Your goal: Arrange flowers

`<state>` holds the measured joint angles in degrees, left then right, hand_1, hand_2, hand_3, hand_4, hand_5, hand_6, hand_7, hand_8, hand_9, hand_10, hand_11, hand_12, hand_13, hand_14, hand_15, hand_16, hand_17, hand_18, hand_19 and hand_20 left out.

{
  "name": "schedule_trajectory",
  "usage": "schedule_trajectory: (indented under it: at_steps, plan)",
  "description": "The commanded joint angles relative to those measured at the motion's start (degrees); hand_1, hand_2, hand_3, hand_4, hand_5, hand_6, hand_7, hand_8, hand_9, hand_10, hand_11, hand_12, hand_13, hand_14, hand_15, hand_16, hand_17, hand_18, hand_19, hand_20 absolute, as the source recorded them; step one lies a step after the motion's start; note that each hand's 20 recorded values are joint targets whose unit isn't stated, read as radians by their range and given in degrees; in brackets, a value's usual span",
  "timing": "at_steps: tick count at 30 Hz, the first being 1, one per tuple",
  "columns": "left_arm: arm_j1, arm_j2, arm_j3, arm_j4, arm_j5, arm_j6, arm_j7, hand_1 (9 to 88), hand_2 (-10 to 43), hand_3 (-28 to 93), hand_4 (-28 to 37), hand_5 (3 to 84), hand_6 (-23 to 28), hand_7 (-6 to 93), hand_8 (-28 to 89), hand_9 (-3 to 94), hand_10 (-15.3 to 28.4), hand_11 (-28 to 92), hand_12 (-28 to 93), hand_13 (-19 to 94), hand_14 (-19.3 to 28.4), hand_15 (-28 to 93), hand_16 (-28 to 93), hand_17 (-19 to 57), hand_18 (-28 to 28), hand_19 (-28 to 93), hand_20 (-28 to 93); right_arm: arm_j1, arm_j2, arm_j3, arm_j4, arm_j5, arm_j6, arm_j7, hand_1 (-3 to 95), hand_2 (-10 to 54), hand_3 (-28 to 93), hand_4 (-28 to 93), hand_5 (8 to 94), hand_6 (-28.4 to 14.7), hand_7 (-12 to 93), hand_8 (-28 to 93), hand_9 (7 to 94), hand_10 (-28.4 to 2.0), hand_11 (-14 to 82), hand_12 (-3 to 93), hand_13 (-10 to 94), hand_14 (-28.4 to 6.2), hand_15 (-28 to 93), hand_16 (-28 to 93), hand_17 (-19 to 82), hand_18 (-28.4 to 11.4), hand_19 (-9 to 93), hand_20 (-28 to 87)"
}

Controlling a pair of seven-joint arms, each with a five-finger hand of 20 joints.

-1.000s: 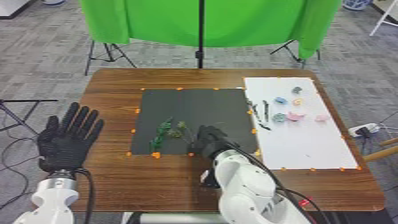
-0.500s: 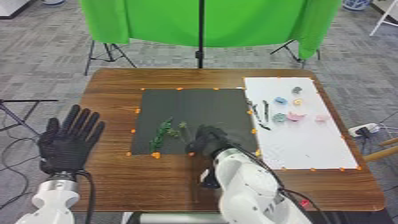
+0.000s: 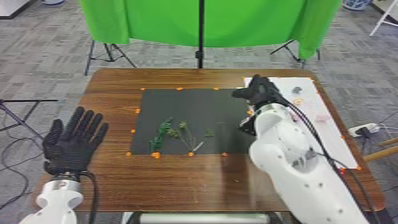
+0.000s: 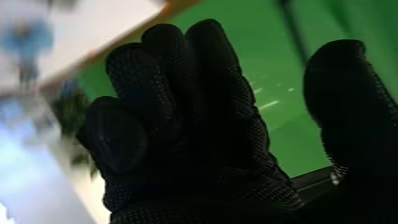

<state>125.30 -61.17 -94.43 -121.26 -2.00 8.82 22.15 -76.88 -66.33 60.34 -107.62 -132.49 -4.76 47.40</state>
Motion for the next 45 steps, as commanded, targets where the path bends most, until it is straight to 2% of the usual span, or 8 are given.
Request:
schedule_trajectory:
  at_steps: [1, 14, 21, 25, 28, 35, 38, 45]
  plan:
    - [-1.26, -0.63, 1.68, -0.05, -1.25, 1.86, 0.42, 26.5, 16.0, 76, -28.3, 45.3, 9.9, 10.0, -9, 39.4, 15.0, 18, 9, 29, 15.3, 31, -6, -7.8, 13.3, 33, 13, 4.09, 3.03, -1.56, 6.62, -4.86, -4.17, -2.95, 28.3, -8.1, 74, -21, 68.5, -10.0, 17, -10, 67.0, -24.1, 21.2, 17.2, 60, -20.8, 71, 22, 42, -27.9, 93, 66]
    - [-1.78, -0.96, 2.14, -0.15, -4.43, 6.37, 0.69, 26.5, 17.0, 76, -28.3, 47.2, 10.5, 11.2, -9, 41.1, 15.5, 20, 9, 30, 15.5, 34, -8, -7.6, 13.3, 35, 13, 2.84, 2.93, -2.35, 10.75, -7.15, -12.77, -3.49, 29.2, -9.5, 75, -22, 55.6, -9.7, 14, -10, 49.6, -28.3, 8.2, 12.4, 48, -24.3, 65, 17, 38, -28.4, 93, 66]
    - [-2.75, -0.65, 2.75, -0.53, 1.6, 13.13, -0.72, 26.5, 17.4, 77, -28.3, 48.3, 11.0, 12.1, -9, 41.6, 16.0, 21, 9, 30, 16.0, 35, -8, -7.3, 13.2, 35, 12, 2.01, 3.92, -2.84, 12.22, -7.16, -14.43, -2.82, 28.7, -9.5, 76, -24, 49.4, -8.4, 17, -11, 37.4, -28.4, 6.0, 11.9, 39, -27.0, 66, 14, 36, -28.4, 93, 65]
    - [-2.53, -0.37, 2.73, 0.59, 6.39, 8.32, -2.39, 26.5, 17.4, 77, -28.3, 47.5, 11.1, 11.4, -10, 40.9, 16.2, 21, 8, 29, 16.6, 35, -9, -7.4, 13.5, 35, 12, 1.4, 4.25, -3.18, 13.26, -8.95, -16.48, -5.16, 30.7, -9.5, 76, -24, 48.8, -7.3, 18, -12, 36.2, -28.4, 6.6, 12.2, 37, -27.3, 67, 14, 35, -28.4, 93, 64]
    - [-2.79, 0.17, 4.2, 0.61, 8.3, 8.43, 0.94, 26.4, 17.4, 76, -28.3, 46.8, 10.6, 10.4, -10, 40.6, 16.2, 19, 7, 28, 16.6, 34, -9, -7.6, 13.7, 36, 12, 0.46, 3.8, -3.32, 13.99, -8.54, -18.01, -5.87, 34.7, -9.5, 79, -25, 48.5, -5.4, 21, -13, 40.8, -28.4, 9.5, 12.8, 39, -26.0, 69, 14, 35, -28.4, 93, 62]
    - [-4.84, 0.57, 6.02, -0.08, 5.84, 13.29, 6.34, 27.0, 17.9, 77, -28.3, 49.9, 10.5, 11.3, -10, 44.2, 15.8, 21, 7, 32, 16.1, 36, -9, -6.4, 14.2, 38, 12, -2.68, 2.74, -1.2, 17.32, -11.51, -15.01, -19.09, 45.6, -9.5, 85, -28, 54.8, -6.2, 32, -17, 57.6, -19.1, 28.4, 16.0, 49, -18.5, 75, 20, 36, -25.2, 93, 62]
    - [-5.39, 0.69, 7.22, -0.83, 3.93, 18.53, 8.87, 27.2, 18.1, 78, -28.3, 51.5, 10.7, 12.3, -10, 45.8, 15.8, 22, 7, 33, 16.3, 37, -9, -6.2, 14.2, 38, 13, -3.65, 3.22, -0.85, 17.74, -13.99, -14.57, -23.11, 51.5, -9.5, 81, -28, 59.6, -3.7, 36, -11, 63.5, -15.7, 28.0, 18.6, 53, -15.6, 72, 32, 35, -24.1, 93, 60]
    - [-2.4, 0.39, 5.1, -1.56, 0.89, 17.9, 9.34, 27.4, 17.9, 78, -28.3, 52.8, 10.7, 12.8, -11, 47.7, 15.7, 23, 7, 35, 16.3, 39, -10, -6.1, 14.2, 39, 13, -5.68, 3.1, -0.44, 19.18, -14.82, -8.84, -23.58, 62.1, -9.5, 73, -28, 81.0, 0.9, 30, -2, 85.1, -10.5, 7.7, 35.6, 63, -11.5, 67, 43, 34, -23.2, 93, 54]
